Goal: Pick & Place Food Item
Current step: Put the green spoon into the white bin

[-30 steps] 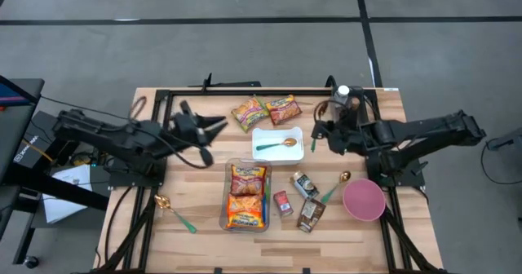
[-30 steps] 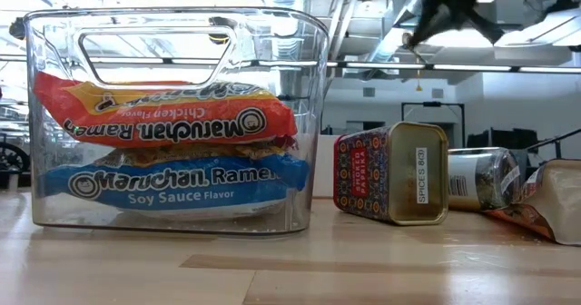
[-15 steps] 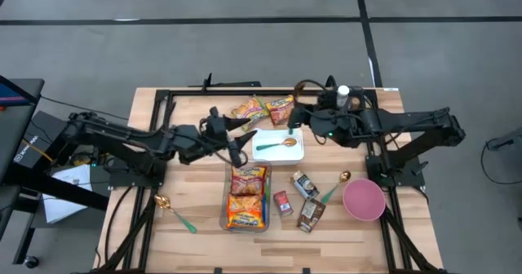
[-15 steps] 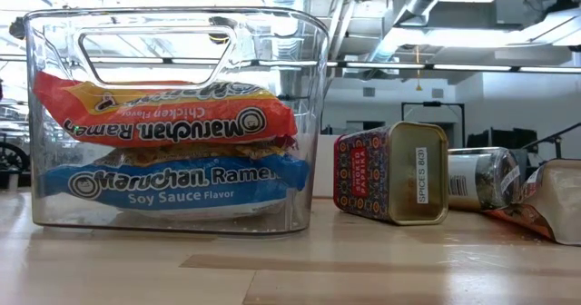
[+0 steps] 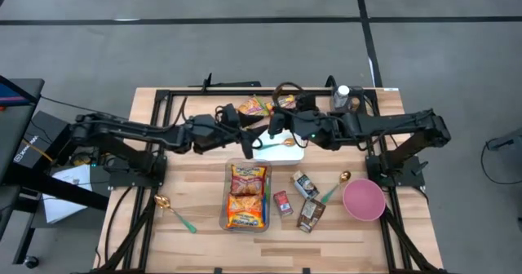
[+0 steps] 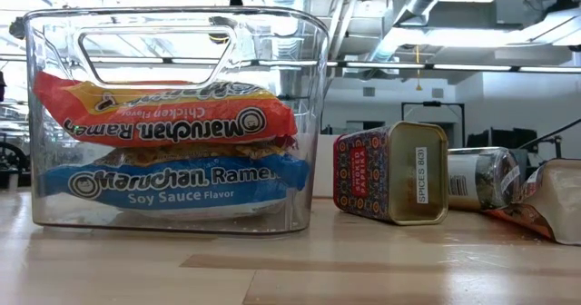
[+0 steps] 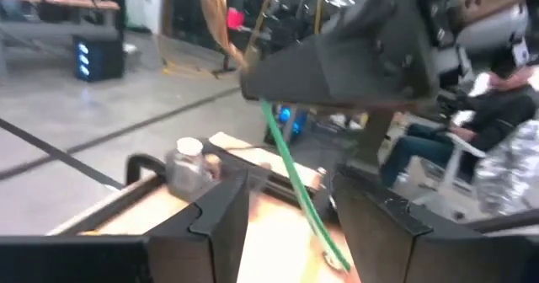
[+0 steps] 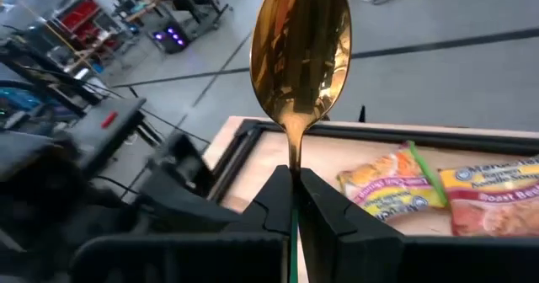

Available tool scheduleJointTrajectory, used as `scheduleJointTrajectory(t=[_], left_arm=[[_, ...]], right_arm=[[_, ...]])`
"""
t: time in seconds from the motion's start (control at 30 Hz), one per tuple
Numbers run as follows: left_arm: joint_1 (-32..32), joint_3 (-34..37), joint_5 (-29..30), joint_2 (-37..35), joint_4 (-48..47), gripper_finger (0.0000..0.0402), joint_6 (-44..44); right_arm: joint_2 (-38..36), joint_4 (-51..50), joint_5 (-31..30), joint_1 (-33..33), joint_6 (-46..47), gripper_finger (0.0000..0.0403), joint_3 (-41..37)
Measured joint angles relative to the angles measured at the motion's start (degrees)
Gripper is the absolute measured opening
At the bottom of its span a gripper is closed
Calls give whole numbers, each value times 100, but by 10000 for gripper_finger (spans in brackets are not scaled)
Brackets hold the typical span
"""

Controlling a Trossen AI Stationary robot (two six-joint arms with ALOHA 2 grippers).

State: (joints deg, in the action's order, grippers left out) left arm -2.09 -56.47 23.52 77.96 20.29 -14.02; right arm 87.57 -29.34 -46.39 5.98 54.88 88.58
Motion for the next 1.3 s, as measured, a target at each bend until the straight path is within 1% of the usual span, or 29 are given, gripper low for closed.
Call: scheduleJointTrajectory(t=[0.27,0.47,0.63,0.9,1.07,1.2,1.3], left_arm=[[168,-2,-407,155,148,173,-296],[186,-4,-561,194,237,174,-263],[186,-4,-592,189,243,165,-261],[186,-4,-686,189,235,136,-260],[186,-3,-734,189,159,115,-274],[186,-2,-730,189,154,91,-276],[186,-2,-719,188,112,64,-271]], right_arm=[[0,139,53,-15,-153,1,0],[98,151,142,-22,-151,1,-10],[89,164,207,-50,-147,1,-1],[85,212,548,-87,-144,1,-2],[85,221,610,-87,-235,1,-2],[85,292,633,-86,-300,1,-2],[85,287,728,-87,-305,1,-2]])
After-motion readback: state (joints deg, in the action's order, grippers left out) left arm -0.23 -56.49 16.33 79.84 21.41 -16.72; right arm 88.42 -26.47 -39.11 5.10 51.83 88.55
